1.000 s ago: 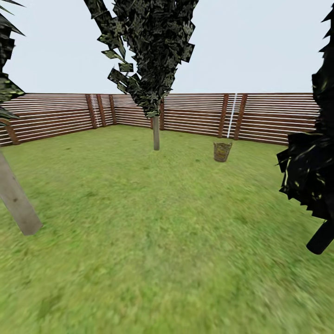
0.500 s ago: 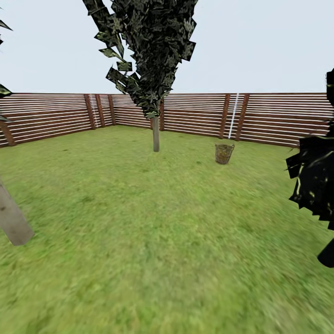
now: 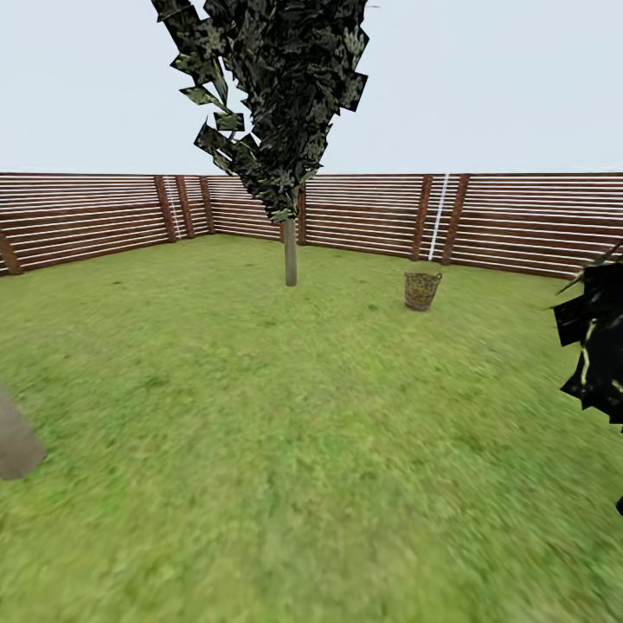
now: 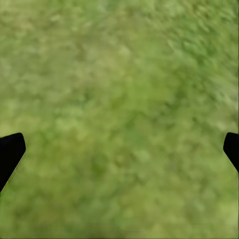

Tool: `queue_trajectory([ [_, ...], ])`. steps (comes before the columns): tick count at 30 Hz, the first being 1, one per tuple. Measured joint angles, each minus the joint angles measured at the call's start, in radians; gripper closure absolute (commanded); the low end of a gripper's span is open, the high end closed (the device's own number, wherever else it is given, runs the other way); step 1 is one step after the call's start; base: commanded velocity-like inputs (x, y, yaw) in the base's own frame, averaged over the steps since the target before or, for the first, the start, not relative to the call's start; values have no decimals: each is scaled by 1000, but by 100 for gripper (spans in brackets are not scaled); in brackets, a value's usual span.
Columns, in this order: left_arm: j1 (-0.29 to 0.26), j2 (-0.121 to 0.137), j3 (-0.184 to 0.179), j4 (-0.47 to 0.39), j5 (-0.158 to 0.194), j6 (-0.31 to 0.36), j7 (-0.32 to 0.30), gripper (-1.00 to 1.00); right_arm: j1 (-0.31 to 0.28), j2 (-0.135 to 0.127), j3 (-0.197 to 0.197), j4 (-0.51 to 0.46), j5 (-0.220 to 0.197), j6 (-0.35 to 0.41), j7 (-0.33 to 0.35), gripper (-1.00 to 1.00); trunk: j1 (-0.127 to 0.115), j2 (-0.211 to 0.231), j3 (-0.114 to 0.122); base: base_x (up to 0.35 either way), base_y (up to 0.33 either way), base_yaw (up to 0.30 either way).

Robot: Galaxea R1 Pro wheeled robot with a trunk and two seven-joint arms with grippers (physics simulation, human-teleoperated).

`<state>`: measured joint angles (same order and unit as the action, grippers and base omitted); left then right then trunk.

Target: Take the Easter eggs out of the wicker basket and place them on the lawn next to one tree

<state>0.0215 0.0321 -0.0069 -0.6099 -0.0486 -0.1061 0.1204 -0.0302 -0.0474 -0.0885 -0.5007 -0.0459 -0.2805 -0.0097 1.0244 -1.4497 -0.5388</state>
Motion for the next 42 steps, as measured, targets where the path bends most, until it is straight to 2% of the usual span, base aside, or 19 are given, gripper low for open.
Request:
queue_trajectory([
  [42, 0, 0, 0, -1, 0, 0, 0, -100, 0, -6, 0, 0, 1, -2, 0, -100, 0, 0, 0, 331, 0, 0],
])
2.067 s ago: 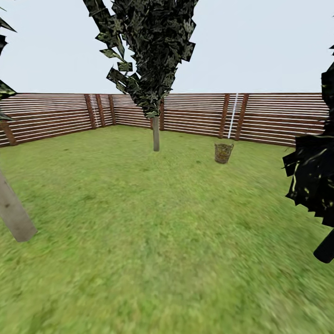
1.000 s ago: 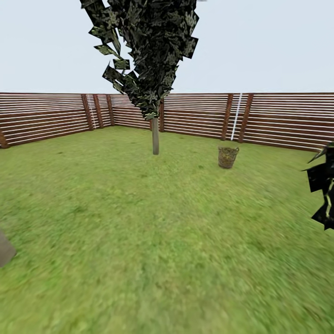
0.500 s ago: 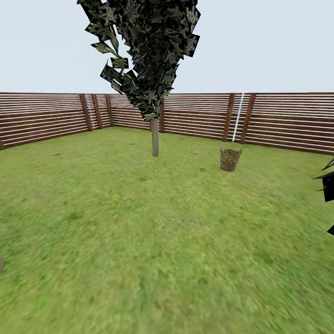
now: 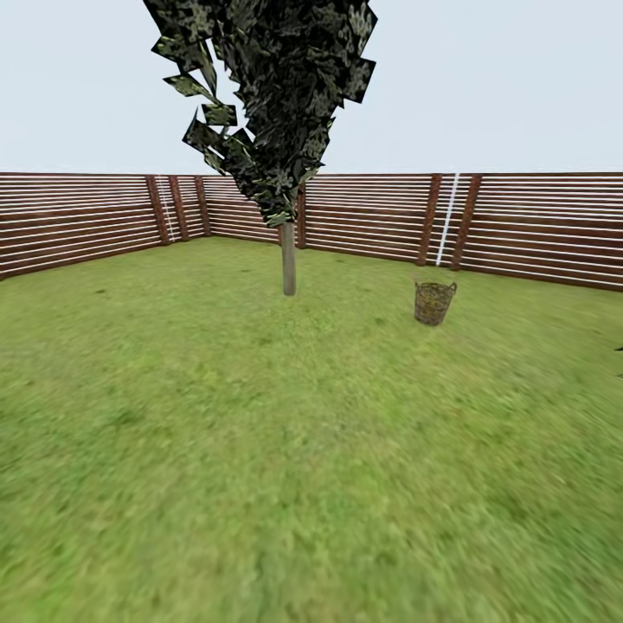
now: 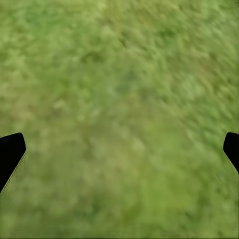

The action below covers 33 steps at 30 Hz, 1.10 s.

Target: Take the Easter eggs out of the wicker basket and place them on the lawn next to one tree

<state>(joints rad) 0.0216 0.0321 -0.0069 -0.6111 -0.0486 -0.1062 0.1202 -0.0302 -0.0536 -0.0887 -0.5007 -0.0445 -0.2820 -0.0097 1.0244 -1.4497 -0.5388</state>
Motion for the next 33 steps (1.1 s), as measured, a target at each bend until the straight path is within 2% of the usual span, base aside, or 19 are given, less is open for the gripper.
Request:
queue_trajectory([
  [33, 0, 0, 0, 0, -1, 0, 0, -100, 0, 1, 12, 0, 1, 2, 1, -100, 0, 0, 0, 331, 0, 0],
])
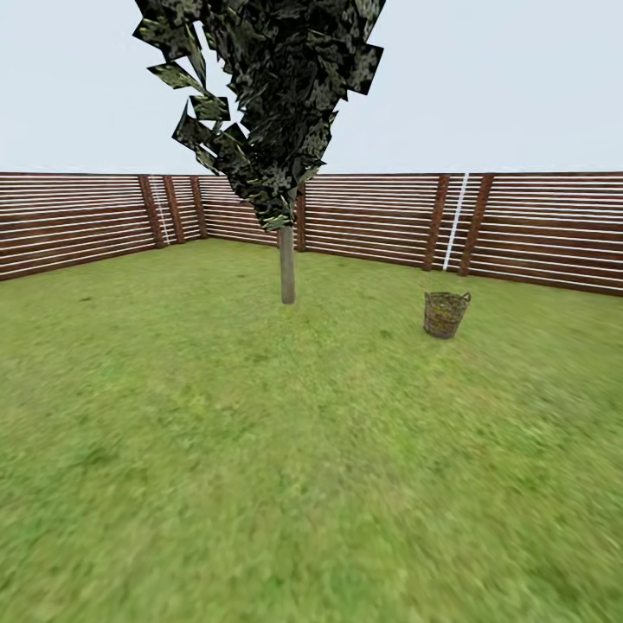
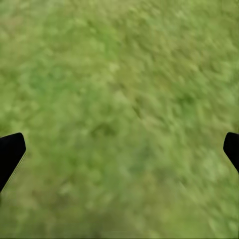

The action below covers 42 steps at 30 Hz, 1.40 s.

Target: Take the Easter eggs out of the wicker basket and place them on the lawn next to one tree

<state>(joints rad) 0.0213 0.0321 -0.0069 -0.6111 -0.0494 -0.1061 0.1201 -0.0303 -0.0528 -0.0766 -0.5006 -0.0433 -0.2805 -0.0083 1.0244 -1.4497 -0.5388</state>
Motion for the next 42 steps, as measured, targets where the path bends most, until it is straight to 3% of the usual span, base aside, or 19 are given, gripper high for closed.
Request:
queue_trajectory([
  [37, 0, 0, 0, 1, 0, 0, 0, -100, 0, -1, -1, 0, -1, 0, 0, -100, 0, 0, 0, 322, 0, 0],
  [42, 29, 28, -22, 30, -25, -28, -21, -100, 28, 3, -4, 29, -4, 14, -3, -100, 0, 0, 0, 147, -46, 0],
])
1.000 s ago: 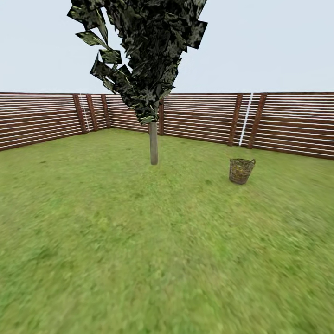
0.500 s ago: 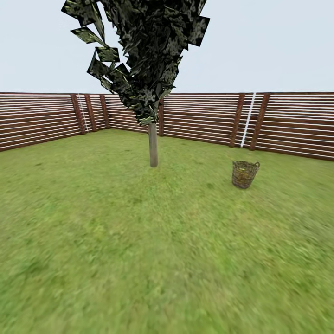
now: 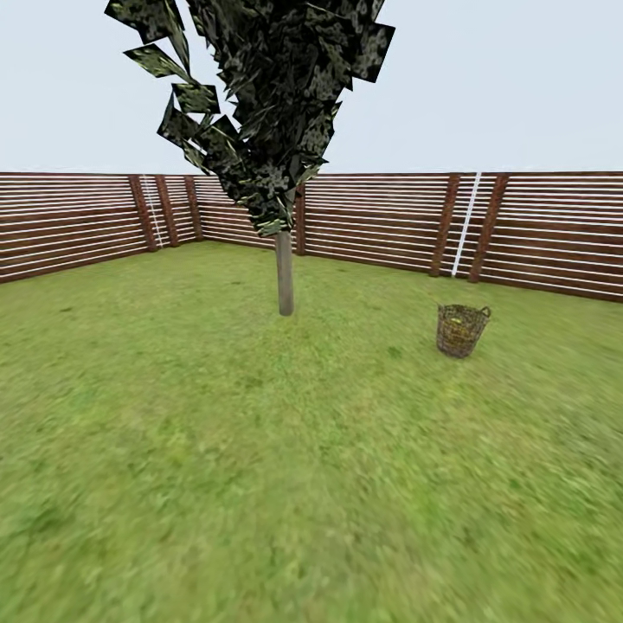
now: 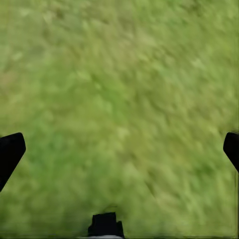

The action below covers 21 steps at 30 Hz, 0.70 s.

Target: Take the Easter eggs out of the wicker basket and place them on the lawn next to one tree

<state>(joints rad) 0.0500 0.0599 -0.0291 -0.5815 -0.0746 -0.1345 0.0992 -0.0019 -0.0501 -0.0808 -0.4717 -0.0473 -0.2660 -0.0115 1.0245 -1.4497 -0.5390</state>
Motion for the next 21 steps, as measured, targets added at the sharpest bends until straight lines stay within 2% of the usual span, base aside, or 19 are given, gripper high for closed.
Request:
queue_trajectory([
  [2, 11, -10, -10, 7, -10, -11, -4, -100, 11, 1, 0, 13, -2, -3, -1, -100, 0, 0, 0, 313, -97, -41],
  [6, 34, -12, -30, 5, -31, -34, -5, -100, 12, 1, -1, 27, -4, -5, 0, -100, 0, 0, 3, 320, -100, -181],
  [15, 46, -12, -30, 5, -82, -71, -5, -100, 12, 1, -2, 26, -4, -5, 0, -100, 0, 0, 12, 322, -100, -214],
  [16, 46, -13, -30, 5, -121, -71, -5, -100, 12, 1, -2, 26, -4, -5, 0, -100, 0, 0, 13, 322, -100, -225],
  [21, 46, -13, -30, 4, -122, -72, -5, -100, 12, 1, -2, 26, -4, -5, 0, -100, 0, 0, 18, 322, -100, -233],
])
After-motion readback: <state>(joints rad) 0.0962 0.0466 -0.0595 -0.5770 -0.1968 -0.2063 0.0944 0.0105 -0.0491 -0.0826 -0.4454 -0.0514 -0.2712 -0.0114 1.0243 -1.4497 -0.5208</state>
